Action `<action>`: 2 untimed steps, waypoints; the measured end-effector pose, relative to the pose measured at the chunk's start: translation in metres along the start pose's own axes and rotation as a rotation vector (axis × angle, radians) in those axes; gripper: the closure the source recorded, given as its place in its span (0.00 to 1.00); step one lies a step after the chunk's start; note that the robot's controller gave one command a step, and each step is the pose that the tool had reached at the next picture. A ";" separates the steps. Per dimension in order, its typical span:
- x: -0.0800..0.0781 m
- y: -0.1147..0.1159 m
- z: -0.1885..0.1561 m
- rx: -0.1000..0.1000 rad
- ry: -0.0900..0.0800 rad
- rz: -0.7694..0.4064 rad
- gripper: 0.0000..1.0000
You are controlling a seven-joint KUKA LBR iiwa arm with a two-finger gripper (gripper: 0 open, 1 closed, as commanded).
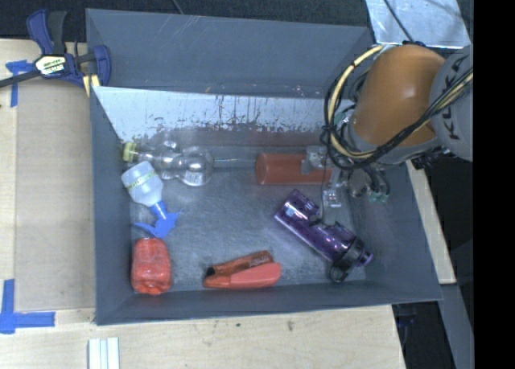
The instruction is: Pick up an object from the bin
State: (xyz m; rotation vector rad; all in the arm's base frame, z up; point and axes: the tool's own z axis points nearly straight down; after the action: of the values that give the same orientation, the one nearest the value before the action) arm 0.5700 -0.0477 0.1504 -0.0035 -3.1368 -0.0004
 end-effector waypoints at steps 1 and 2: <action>-0.002 0.000 -0.005 0.001 -0.008 -0.001 0.00; 0.018 -0.009 0.041 -0.001 -0.016 0.136 0.00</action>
Offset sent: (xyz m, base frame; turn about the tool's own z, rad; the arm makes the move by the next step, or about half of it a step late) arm -0.0370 -0.0160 -0.0804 0.2363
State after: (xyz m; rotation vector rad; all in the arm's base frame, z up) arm 0.5519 -0.0563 0.1093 -0.2182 -3.1450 -0.0008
